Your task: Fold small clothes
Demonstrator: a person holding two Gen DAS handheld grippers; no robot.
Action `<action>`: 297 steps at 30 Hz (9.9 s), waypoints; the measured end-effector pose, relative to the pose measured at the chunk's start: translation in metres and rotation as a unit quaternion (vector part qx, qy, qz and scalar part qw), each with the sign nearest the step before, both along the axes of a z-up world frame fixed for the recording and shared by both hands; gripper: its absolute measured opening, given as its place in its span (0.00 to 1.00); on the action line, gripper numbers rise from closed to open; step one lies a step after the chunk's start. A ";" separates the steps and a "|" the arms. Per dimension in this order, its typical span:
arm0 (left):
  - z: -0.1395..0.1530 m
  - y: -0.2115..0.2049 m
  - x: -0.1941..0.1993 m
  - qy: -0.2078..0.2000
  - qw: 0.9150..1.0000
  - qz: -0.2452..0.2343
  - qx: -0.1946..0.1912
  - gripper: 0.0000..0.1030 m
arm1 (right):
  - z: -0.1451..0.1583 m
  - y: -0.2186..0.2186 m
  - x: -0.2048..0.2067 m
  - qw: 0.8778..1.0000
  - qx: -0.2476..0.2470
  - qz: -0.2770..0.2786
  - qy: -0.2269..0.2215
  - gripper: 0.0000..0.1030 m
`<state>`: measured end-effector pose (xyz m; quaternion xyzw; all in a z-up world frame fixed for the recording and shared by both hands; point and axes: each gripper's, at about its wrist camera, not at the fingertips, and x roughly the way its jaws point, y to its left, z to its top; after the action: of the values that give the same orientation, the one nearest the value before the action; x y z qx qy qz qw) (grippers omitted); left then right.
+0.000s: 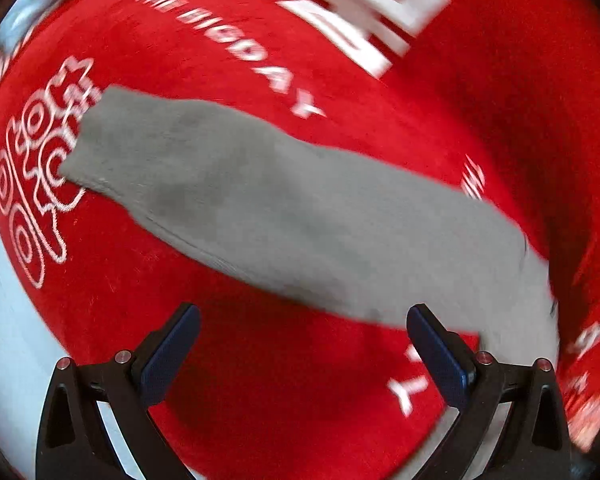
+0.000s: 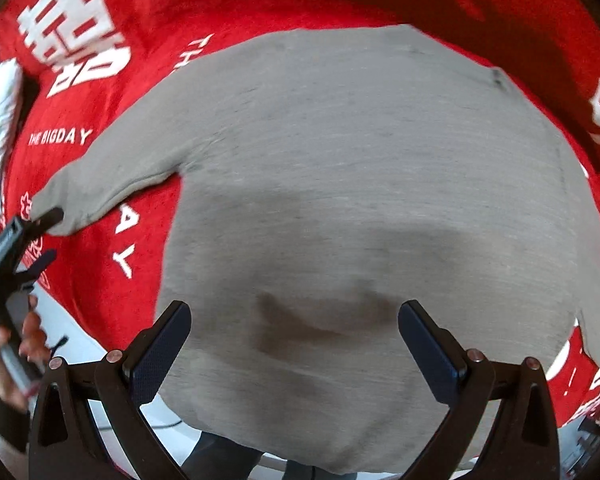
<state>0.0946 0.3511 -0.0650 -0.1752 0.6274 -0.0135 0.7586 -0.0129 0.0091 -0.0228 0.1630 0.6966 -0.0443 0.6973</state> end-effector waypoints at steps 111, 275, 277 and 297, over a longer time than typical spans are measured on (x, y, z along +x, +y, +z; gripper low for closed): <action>0.021 -0.224 0.081 -0.002 0.954 -0.296 0.054 0.91 | -0.059 -0.096 -0.041 0.848 0.367 -0.360 -0.129 0.41; 0.056 -0.280 -0.084 0.018 0.951 -0.286 0.115 0.98 | -0.084 -0.232 -0.014 0.911 0.255 -0.299 -0.128 0.56; 0.053 -0.289 -0.079 0.017 0.952 -0.285 0.110 0.98 | -0.076 -0.240 -0.027 0.903 0.241 -0.329 -0.138 0.57; 0.068 -0.248 -0.019 0.002 0.973 -0.229 -0.016 0.98 | -0.054 -0.138 0.048 0.982 0.120 -0.044 -0.138 0.10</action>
<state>0.0753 0.1030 0.0033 -0.0386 0.6523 -0.1965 0.7310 0.0348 -0.1288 -0.0769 0.2799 0.5864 0.0319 0.7595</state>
